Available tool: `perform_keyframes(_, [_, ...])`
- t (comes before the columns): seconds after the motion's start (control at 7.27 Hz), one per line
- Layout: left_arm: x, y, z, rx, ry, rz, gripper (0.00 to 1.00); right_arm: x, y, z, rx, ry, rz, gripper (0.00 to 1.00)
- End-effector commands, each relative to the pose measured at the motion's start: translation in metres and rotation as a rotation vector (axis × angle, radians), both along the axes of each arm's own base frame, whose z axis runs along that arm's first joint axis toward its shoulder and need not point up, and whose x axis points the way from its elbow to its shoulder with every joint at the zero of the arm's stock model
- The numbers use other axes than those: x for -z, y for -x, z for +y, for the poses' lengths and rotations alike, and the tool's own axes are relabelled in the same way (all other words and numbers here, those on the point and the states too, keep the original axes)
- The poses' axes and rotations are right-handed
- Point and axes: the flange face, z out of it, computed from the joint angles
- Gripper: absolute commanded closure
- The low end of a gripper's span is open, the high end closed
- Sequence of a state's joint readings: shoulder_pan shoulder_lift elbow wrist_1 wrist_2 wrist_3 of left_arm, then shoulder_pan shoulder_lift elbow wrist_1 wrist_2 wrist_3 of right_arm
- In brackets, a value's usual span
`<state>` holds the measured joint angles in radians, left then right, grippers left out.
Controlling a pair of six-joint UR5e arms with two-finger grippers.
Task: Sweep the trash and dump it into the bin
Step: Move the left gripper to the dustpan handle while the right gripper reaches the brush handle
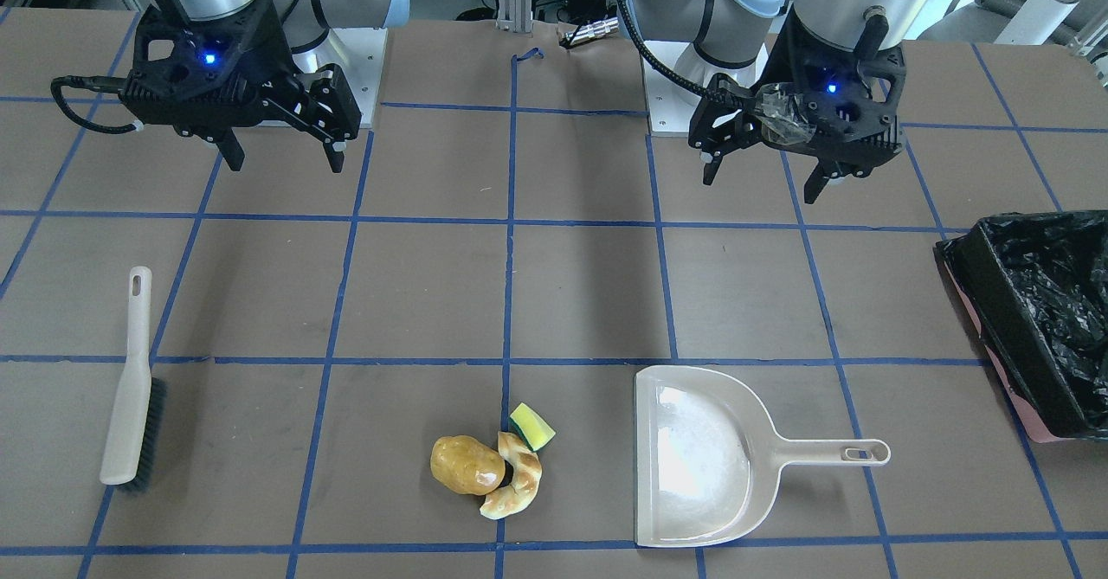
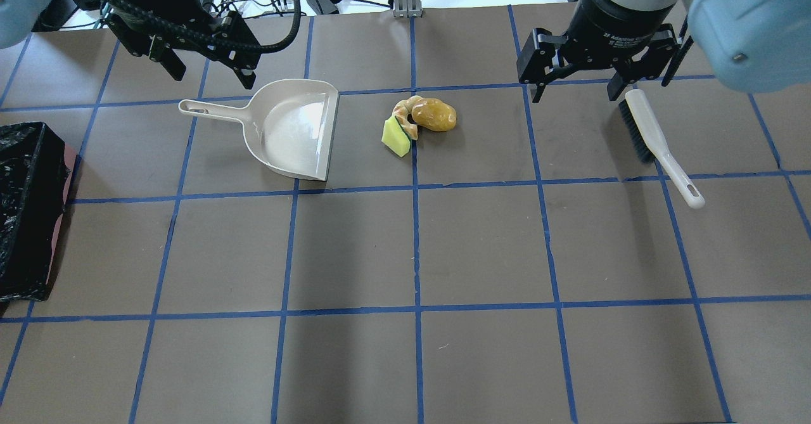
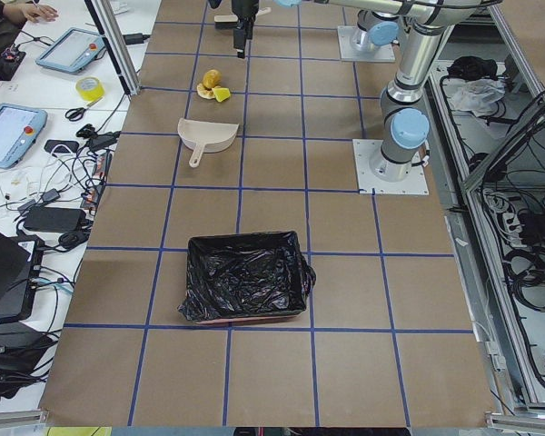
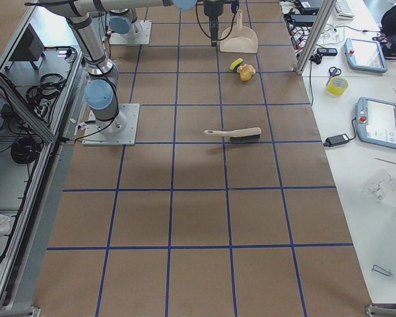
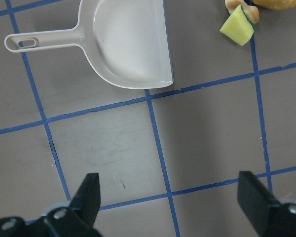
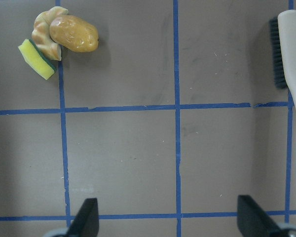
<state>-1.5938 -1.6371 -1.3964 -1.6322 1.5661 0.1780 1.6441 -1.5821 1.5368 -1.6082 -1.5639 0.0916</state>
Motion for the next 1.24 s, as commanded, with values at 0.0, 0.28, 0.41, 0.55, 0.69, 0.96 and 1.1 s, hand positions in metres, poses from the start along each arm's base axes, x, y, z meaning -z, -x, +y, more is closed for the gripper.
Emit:
perform_keyframes(0.0, [0.001, 0.000, 0.001, 0.002, -0.002, 0.000, 0.00, -0.003, 0.001, 0.002, 0.014, 0.003, 0.004, 0.00])
perform_keyframes(0.28, [0.000, 0.000, 0.001, 0.000, -0.001, 0.000, 0.00, -0.007, 0.004, 0.002, 0.004, 0.008, 0.023, 0.00])
perform_keyframes(0.41, [0.001, 0.000, 0.003, 0.000, -0.002, -0.002, 0.00, -0.009, 0.006, 0.004, 0.003, 0.013, 0.067, 0.00])
perform_keyframes(0.55, [0.004, 0.000, 0.005, 0.017, -0.008, -0.004, 0.00, -0.005, 0.006, 0.003, 0.007, 0.002, 0.069, 0.00])
perform_keyframes(0.69, [0.008, -0.005, -0.004, 0.065, 0.045, -0.004, 0.00, 0.000, 0.006, -0.001, 0.012, 0.009, 0.070, 0.00])
perform_keyframes(0.96, [0.020, -0.013, -0.005, 0.175, 0.035, -0.018, 0.00, 0.019, 0.029, -0.008, 0.037, -0.015, 0.091, 0.00])
perform_keyframes(1.1, [0.026, -0.020, -0.011, 0.284, 0.021, -0.034, 0.00, 0.042, 0.073, -0.015, 0.094, -0.062, 0.086, 0.00])
